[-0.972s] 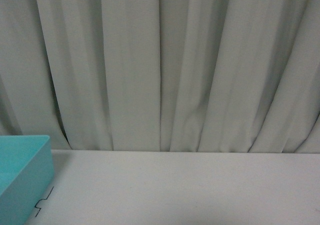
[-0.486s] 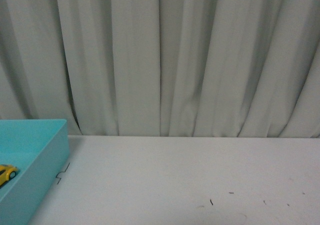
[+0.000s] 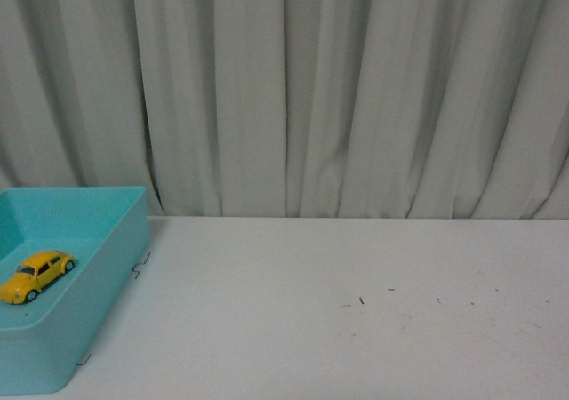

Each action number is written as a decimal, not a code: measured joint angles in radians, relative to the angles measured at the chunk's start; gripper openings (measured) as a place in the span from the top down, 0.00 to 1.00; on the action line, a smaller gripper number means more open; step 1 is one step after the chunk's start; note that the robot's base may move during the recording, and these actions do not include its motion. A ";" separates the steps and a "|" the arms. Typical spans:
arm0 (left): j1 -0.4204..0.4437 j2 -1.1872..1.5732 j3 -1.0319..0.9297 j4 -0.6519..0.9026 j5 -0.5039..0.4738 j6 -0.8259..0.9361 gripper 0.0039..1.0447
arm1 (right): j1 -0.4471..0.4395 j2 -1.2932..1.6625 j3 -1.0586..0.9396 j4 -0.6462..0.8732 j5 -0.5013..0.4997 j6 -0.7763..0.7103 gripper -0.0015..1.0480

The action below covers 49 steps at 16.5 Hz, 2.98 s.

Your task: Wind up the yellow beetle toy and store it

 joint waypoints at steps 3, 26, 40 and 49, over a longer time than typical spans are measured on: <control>0.000 0.000 0.000 0.000 0.000 0.000 0.06 | 0.000 0.000 0.000 0.000 0.000 0.000 0.06; 0.000 0.000 0.000 0.001 -0.002 0.000 0.06 | 0.000 0.000 0.000 0.003 0.000 0.000 0.06; 0.000 0.000 0.000 -0.002 -0.001 0.000 0.06 | 0.000 0.000 0.000 0.000 0.000 0.000 0.06; 0.000 0.000 0.000 0.000 0.000 0.000 0.06 | 0.000 0.000 0.000 0.000 0.000 0.000 0.06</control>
